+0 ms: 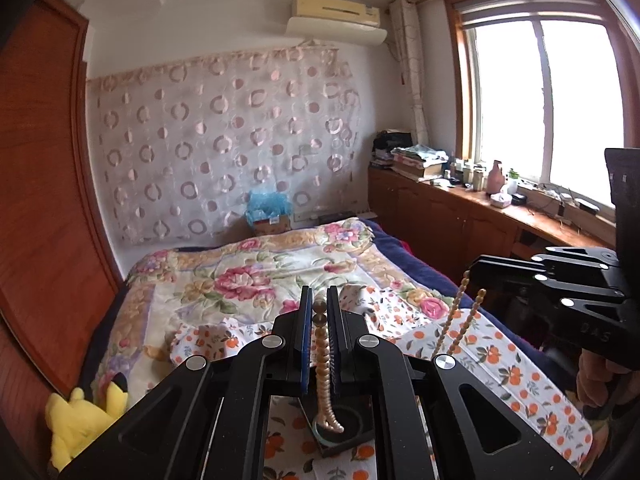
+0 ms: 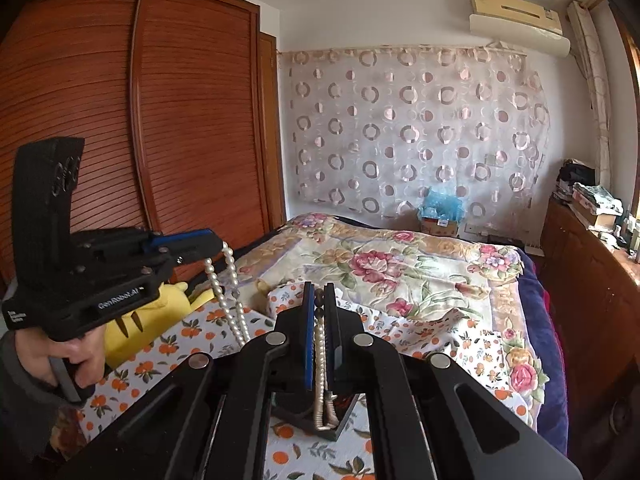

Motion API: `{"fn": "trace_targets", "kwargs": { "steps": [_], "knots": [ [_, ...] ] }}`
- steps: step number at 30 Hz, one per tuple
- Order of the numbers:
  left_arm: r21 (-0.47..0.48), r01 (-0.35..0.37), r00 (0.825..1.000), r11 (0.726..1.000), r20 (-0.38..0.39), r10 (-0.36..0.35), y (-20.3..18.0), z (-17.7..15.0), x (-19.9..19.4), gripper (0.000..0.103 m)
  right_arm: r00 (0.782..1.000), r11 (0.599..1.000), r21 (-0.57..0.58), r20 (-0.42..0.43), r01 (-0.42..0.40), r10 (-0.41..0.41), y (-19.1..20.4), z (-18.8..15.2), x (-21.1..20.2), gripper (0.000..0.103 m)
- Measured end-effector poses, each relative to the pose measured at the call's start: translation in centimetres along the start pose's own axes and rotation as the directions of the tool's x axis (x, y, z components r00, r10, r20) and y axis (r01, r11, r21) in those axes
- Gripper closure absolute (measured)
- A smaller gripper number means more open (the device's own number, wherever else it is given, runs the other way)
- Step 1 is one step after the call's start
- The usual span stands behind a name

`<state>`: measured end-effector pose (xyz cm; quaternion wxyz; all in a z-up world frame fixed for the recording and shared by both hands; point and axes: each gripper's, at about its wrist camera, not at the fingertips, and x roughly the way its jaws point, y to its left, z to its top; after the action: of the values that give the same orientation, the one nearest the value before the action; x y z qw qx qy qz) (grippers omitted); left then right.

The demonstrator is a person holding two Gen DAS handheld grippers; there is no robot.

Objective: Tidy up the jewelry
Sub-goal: 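Lift the pearl strands and carry both tools over the black box, then open the left tool over the box while the right tool releases its pearls inside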

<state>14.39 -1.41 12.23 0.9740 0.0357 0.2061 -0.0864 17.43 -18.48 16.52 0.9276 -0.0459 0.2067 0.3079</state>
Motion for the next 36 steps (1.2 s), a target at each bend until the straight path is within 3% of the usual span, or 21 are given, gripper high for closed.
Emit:
{"fn": "trace_targets", "kwargs": {
  "steps": [5,17,28,36],
  "knots": [
    [-0.057,0.016,0.999,0.998,-0.032,-0.018,1.0,-0.7,2.2,0.097,1.000,1.000,0.017,-0.014,0.007,-0.007,-0.9,0.5,1.4,0.098],
    [-0.096,0.063,0.985,0.993,-0.152,-0.077,1.1,-6.2,6.5,0.097,0.999,0.999,0.041,-0.042,0.014,-0.013,-1.6,0.8,5.1,0.098],
    [-0.119,0.074,0.976,0.990,-0.197,-0.096,0.9,-9.0,7.7,0.097,0.999,0.997,0.077,-0.048,0.019,-0.015,-2.0,2.1,8.5,0.098],
    [-0.109,0.065,0.977,0.992,-0.196,-0.086,1.4,-11.1,5.8,0.096,0.990,0.998,0.058,-0.144,0.013,-0.004,-0.9,-1.2,12.1,0.098]
  ]
}}
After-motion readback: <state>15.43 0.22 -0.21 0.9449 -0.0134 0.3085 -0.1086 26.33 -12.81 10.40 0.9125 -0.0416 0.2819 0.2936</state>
